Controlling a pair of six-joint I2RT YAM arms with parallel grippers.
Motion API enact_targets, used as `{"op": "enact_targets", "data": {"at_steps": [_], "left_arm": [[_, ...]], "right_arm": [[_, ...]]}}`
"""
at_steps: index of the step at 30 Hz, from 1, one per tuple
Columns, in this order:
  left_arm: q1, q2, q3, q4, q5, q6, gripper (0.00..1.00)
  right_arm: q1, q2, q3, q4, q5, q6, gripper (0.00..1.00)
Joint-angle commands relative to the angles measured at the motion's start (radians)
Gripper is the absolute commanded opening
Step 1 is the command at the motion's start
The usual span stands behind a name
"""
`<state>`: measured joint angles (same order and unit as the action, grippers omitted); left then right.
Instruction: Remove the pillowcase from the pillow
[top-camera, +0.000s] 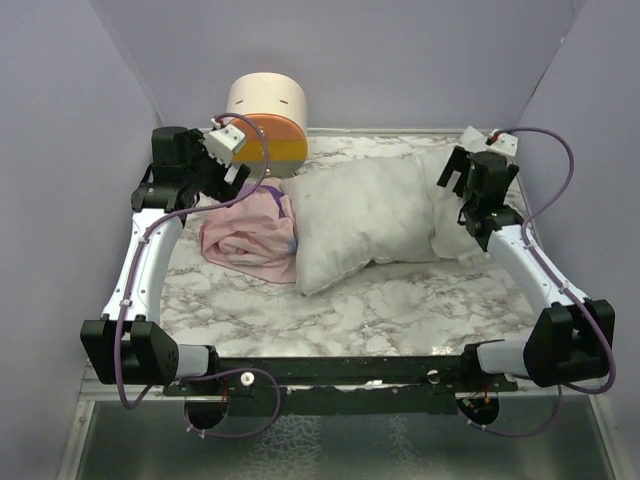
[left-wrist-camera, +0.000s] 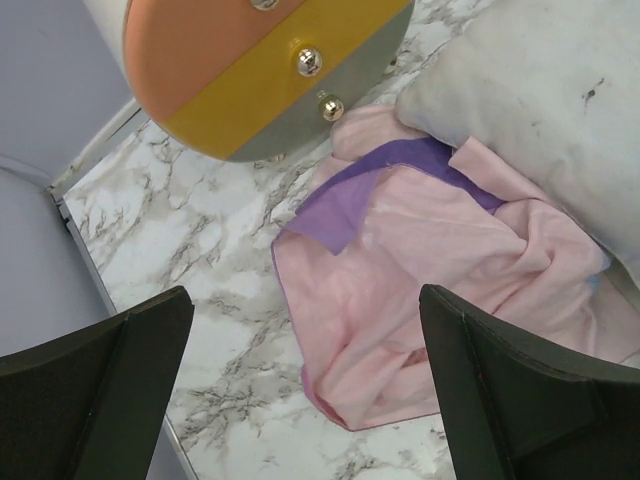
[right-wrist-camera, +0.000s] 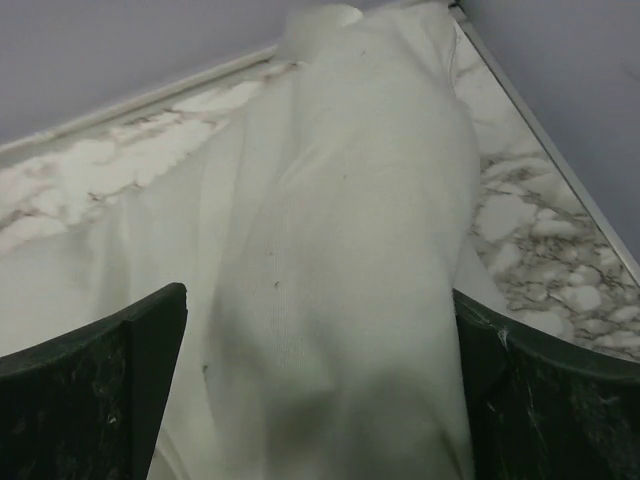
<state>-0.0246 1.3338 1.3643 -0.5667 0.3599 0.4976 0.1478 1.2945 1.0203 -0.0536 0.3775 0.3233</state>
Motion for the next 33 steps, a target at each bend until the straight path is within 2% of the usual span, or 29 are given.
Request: {"op": "enact_targets", "data": {"at_steps": [1,4,6,7,11,14,17,19,22,25,30,33], "left_arm": [[0.027,-0.051,-0.097,0.201,-0.060,-0.110,0.99],[0.078,-0.066,-0.158,0.351,-0.059,-0.231,0.99],[0.132,-0.067,-0.187,0.427,-0.045,-0.312,0.99],[0.159,-0.061,-0.200,0.456,-0.038,-0.350,0.99],[0.234,-0.029,-0.253,0.520,-0.026,-0.440,0.99],[0.239,-0.028,-0.337,0.574,-0.042,-0.444,0.99],[0.239,-0.043,-0.467,0.662,-0.034,-0.467,0.99],[0.231,-0.044,-0.564,0.738,-0.030,-0.497,0.99],[0.200,-0.031,-0.707,0.882,-0.061,-0.519,0.99],[0.169,-0.017,-0.829,1.004,-0.092,-0.539,0.99],[0.135,0.015,-1.011,1.394,-0.171,-0.556,0.99],[0.104,0.072,-1.096,1.647,-0.224,-0.511,0.99]], "right_arm": [[0.010,-0.082,-0.047,0.133,0.185,-0.053,0.99],[0.009,-0.185,-0.181,0.287,0.419,-0.133,0.99],[0.004,-0.231,-0.276,0.436,0.488,-0.264,0.99],[-0.003,-0.242,-0.304,0.459,0.514,-0.288,0.99],[-0.082,-0.275,-0.355,0.294,0.516,-0.160,0.99],[-0.107,-0.284,-0.425,0.214,0.530,-0.086,0.99],[-0.108,-0.293,-0.491,0.170,0.403,-0.017,0.99],[-0.108,-0.289,-0.535,0.176,0.271,0.014,0.99],[-0.108,-0.274,-0.593,0.201,0.167,0.087,0.99],[-0.108,-0.321,-0.694,0.336,0.088,0.097,0.99],[-0.108,-0.393,-0.870,0.636,0.009,0.018,0.99],[-0.108,-0.338,-0.893,0.754,-0.021,-0.027,0.99]]}}
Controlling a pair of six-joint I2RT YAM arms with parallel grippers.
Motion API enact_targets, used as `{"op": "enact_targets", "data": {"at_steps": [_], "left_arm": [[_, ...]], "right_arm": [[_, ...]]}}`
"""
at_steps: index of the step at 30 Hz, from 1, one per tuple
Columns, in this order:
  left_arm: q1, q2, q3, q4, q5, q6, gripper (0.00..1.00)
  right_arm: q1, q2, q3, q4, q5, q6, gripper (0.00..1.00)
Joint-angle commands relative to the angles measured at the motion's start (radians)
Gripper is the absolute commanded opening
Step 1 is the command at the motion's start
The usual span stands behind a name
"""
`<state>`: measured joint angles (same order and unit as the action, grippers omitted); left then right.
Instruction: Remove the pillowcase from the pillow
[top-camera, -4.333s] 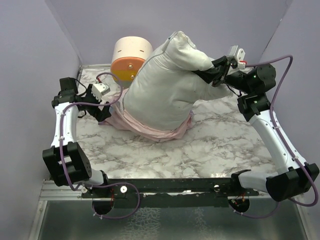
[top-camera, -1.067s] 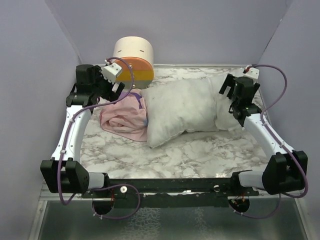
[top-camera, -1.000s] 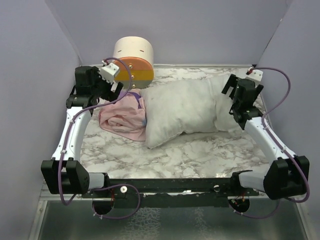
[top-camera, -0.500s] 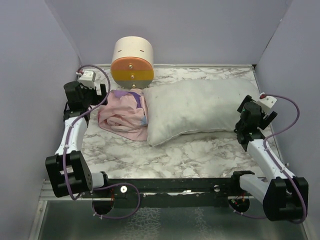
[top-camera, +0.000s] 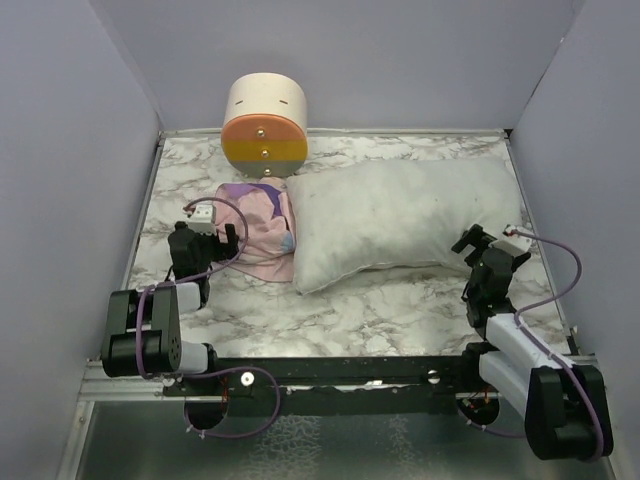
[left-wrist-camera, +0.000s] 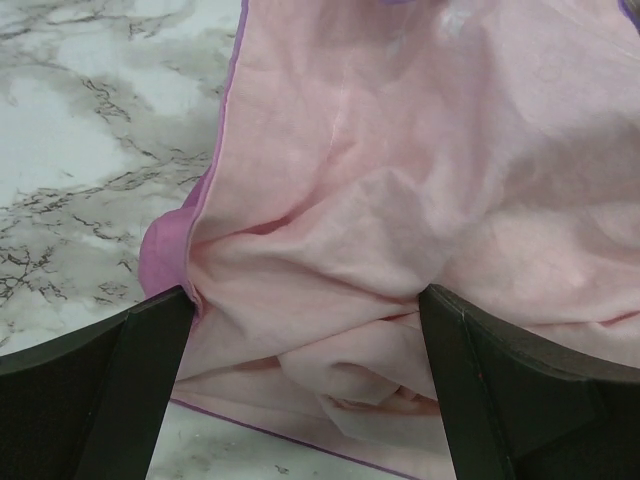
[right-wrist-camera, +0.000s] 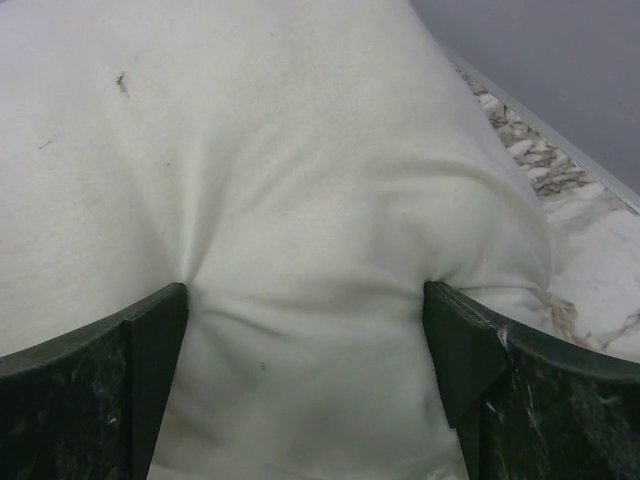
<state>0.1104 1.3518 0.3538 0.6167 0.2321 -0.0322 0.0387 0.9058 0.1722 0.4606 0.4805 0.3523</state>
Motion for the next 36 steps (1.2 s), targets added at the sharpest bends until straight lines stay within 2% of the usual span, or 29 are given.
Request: {"op": "enact_targets", "data": {"at_steps": [1,4,7,9,11,13,15,17,20,28,36], "left_arm": [[-0.043,0.082,-0.103,0.525,-0.115,0.032,0.99],[-0.053,0.191,-0.155,0.696,-0.157,0.037,0.99],[-0.062,0.326,-0.225,0.985,-0.192,0.031,0.99],[-0.079,0.263,-0.209,0.846,-0.223,0.042,0.99],[-0.083,0.293,-0.191,0.865,-0.264,0.029,0.99],[-0.086,0.282,-0.151,0.774,-0.286,0.017,0.99],[-0.092,0.292,-0.091,0.668,-0.347,0.006,0.99],[-0.124,0.290,-0.077,0.634,-0.385,0.033,0.99],[-0.127,0.290,-0.078,0.637,-0.387,0.034,0.99],[-0.127,0.287,-0.084,0.644,-0.384,0.036,0.99],[-0.127,0.287,-0.084,0.644,-0.384,0.036,0.99]], "right_arm": [[0.001,0.077,-0.051,0.284,-0.130,-0.071,0.99],[0.001,0.186,-0.059,0.419,-0.142,-0.097,0.99],[0.001,0.321,-0.054,0.578,-0.194,-0.126,0.99],[0.001,0.408,-0.045,0.682,-0.243,-0.152,0.99],[0.003,0.492,-0.034,0.765,-0.290,-0.180,0.99],[0.003,0.572,-0.027,0.856,-0.342,-0.217,0.99],[0.003,0.615,0.002,0.849,-0.486,-0.278,0.99],[0.006,0.715,0.015,0.953,-0.562,-0.315,0.99],[0.035,0.704,0.078,0.787,-0.519,-0.333,0.99],[0.038,0.709,0.053,0.859,-0.529,-0.340,0.99],[0.038,0.709,0.054,0.858,-0.534,-0.340,0.99]]}}
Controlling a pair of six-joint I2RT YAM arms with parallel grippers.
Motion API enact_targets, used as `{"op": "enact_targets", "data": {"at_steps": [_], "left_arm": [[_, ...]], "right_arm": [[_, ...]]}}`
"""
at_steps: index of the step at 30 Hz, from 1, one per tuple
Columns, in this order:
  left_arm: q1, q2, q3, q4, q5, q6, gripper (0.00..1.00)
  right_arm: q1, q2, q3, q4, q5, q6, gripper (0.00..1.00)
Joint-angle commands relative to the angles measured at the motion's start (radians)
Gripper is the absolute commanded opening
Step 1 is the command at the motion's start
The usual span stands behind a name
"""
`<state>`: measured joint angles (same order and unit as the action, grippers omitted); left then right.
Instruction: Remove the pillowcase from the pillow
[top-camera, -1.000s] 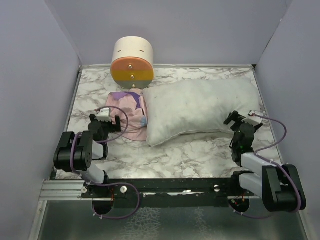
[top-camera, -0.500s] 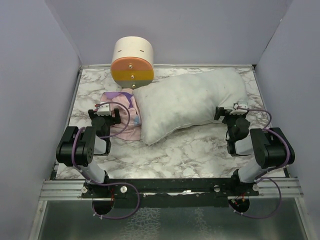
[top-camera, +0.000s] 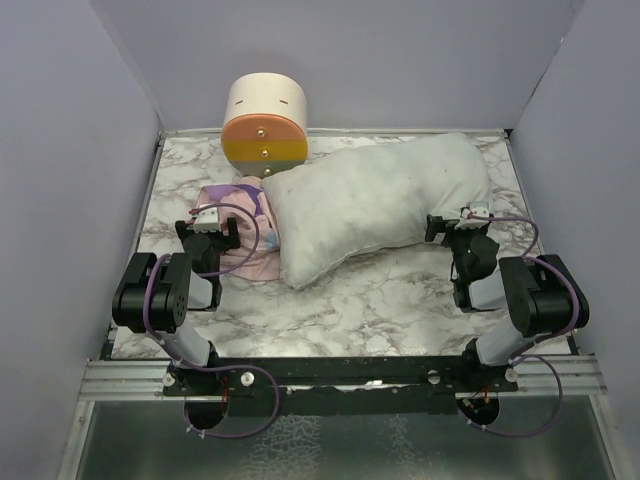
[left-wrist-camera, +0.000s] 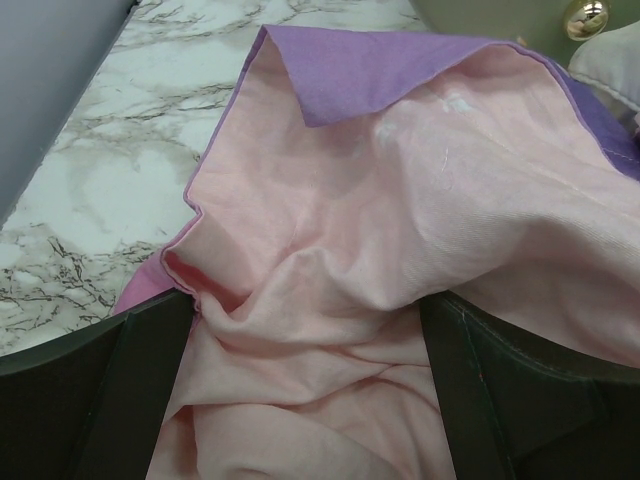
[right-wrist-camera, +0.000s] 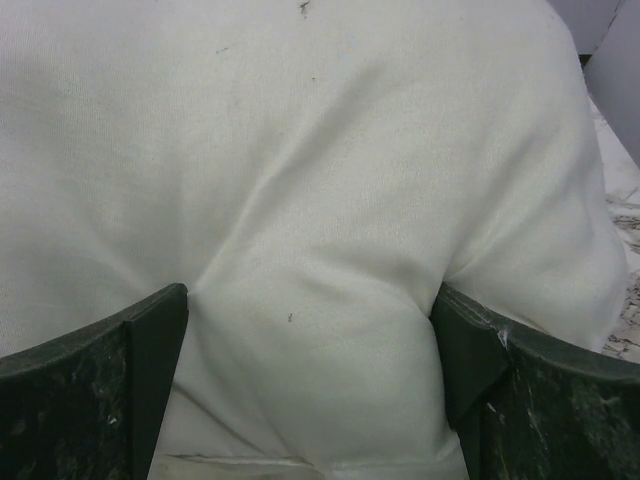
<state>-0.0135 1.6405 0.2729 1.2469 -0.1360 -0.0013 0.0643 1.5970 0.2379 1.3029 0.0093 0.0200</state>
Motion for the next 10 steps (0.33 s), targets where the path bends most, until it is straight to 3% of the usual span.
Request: {"op": "enact_targets", "data": {"at_steps": [1,10], "left_arm": [[-0.003,-0.002,-0.003,0.014,-0.016,0.005,0.99],[-0.003,-0.002,-0.003,0.014,-0.016,0.005,0.99]], "right_arm": [[0.012,0.019,-0.012,0.015,-0.063,-0.008,0.99],[0.012,0.022,-0.007,0.006,-0.062,-0.009,0.99]]}}
